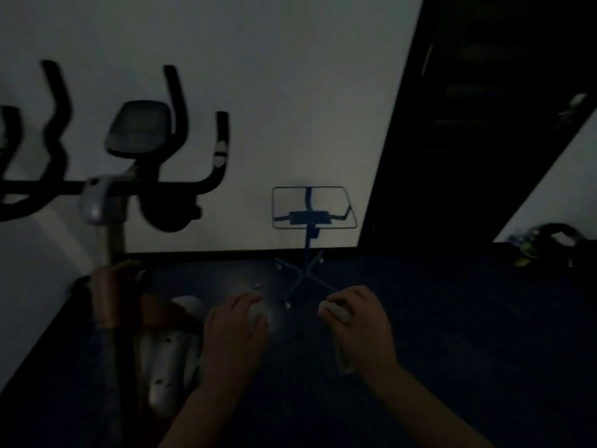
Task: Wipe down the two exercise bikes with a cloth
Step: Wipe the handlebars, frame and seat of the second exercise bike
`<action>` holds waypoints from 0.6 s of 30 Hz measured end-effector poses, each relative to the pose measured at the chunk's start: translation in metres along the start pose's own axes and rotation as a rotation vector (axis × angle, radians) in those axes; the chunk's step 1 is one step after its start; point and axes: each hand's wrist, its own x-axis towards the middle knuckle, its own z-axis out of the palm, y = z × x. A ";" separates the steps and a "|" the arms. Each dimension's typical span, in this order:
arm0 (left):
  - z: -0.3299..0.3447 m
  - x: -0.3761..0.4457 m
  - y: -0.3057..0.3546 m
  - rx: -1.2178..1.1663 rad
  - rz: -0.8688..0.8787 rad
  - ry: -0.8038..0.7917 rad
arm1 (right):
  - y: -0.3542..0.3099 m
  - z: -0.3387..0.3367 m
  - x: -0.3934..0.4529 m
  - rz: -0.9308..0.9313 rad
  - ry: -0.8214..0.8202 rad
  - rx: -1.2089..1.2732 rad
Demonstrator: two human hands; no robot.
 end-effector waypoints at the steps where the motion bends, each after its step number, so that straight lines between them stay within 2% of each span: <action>1: 0.013 0.016 0.014 -0.014 0.011 -0.001 | 0.012 -0.013 0.016 0.002 0.011 -0.015; 4: 0.048 0.061 0.046 -0.034 0.028 -0.015 | 0.043 -0.046 0.063 0.019 0.048 -0.050; 8: 0.075 0.108 0.062 -0.036 0.028 -0.031 | 0.068 -0.055 0.114 0.046 0.049 -0.057; 18: 0.158 0.257 0.035 -0.036 0.022 -0.052 | 0.129 0.003 0.274 0.072 -0.002 -0.037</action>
